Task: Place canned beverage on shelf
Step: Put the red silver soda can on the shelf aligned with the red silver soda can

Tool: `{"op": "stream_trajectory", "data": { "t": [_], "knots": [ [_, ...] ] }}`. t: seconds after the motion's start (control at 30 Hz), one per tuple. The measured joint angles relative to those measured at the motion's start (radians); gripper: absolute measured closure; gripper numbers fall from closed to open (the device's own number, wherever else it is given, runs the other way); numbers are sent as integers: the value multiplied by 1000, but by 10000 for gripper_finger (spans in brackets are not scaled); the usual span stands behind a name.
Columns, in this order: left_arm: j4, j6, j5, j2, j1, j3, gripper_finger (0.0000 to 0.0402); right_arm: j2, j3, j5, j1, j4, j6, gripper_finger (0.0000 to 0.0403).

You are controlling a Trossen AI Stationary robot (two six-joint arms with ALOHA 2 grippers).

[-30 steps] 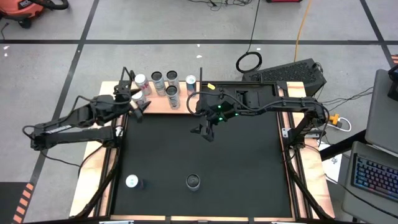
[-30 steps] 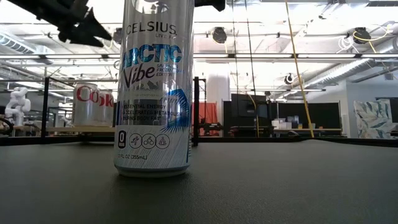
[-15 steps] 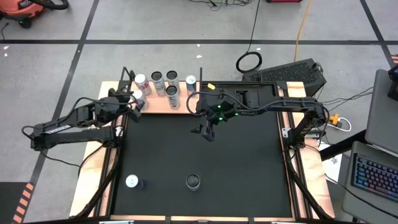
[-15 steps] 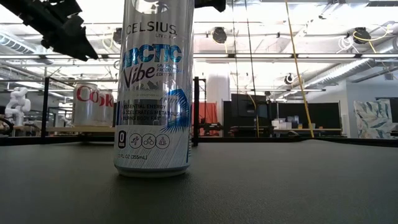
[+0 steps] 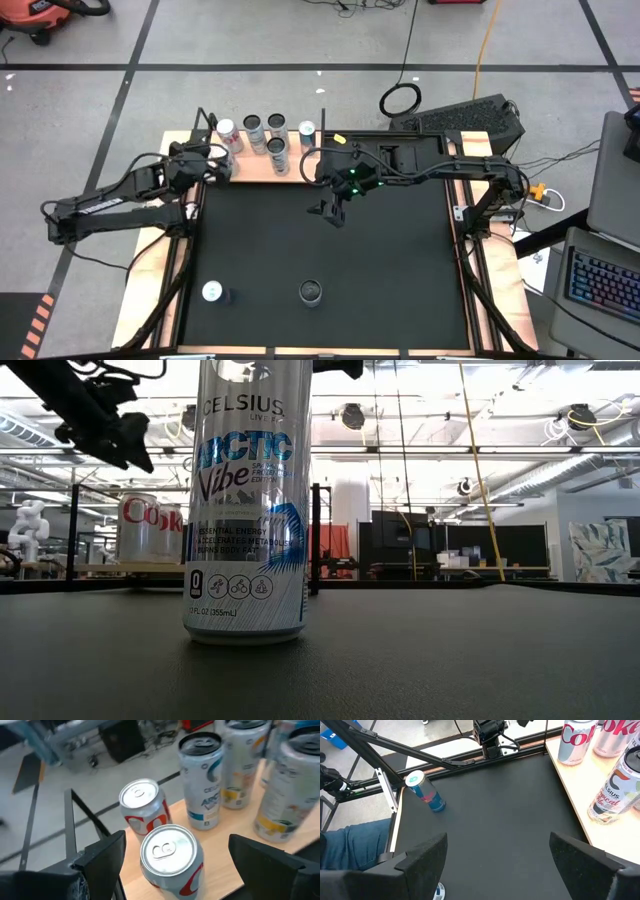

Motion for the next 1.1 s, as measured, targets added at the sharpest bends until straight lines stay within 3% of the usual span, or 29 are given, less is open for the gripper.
{"op": "stream_trajectory", "data": {
  "t": [0.27,1.1],
  "knots": [
    [-2,-77,6,105,94,0,49,0,0,0,0,-1,0,73],
    [27,-143,197,246,243,-1,49,0,0,0,13,-2,0,73]
  ]
}}
